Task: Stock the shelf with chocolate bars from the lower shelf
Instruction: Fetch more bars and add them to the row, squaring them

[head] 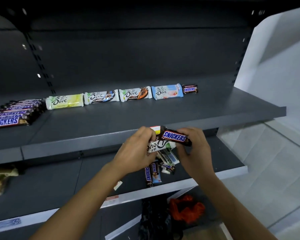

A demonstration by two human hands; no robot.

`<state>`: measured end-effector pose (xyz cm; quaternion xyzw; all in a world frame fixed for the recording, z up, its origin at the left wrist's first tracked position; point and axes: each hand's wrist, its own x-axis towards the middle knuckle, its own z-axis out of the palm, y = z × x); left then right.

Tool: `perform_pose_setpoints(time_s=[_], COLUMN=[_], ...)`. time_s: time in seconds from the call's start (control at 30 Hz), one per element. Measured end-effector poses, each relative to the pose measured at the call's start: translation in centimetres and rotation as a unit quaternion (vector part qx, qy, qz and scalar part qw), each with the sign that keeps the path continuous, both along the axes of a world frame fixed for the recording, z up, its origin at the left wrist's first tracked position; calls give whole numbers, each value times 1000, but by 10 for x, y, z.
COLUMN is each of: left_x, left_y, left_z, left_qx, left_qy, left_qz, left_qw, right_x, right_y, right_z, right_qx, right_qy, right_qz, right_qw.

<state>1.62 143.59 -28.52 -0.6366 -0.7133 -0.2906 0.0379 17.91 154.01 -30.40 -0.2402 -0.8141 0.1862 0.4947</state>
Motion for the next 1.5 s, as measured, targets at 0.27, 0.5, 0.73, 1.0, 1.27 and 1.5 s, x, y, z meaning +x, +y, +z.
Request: perform_pose_setpoints(time_s=[0.27, 0.5, 0.73, 1.0, 1.27, 1.5], left_x=[-46, -74, -87, -88, -79, -71], left_y=[5, 30, 66, 126, 183, 220], left_z=[46, 65, 62, 57, 53, 48], left_qx=[11, 2, 2, 19, 44, 46], left_qy=[37, 75, 84, 57, 65, 81], left_qz=[-11, 12, 13, 30, 74, 125], left_qw=[999, 997, 996, 998, 994, 988], right_x=[-43, -71, -64, -46, -56, -84], right_y=[16, 45, 98, 201, 295, 328], right_z=[44, 58, 57, 54, 51, 51], right_qx=[-9, 67, 82, 65, 40, 23], right_qy=[-3, -35, -72, -136, -202, -250], right_qz=[11, -17, -86, -131, -140, -104], right_qw=[1000, 997, 990, 980, 968, 962])
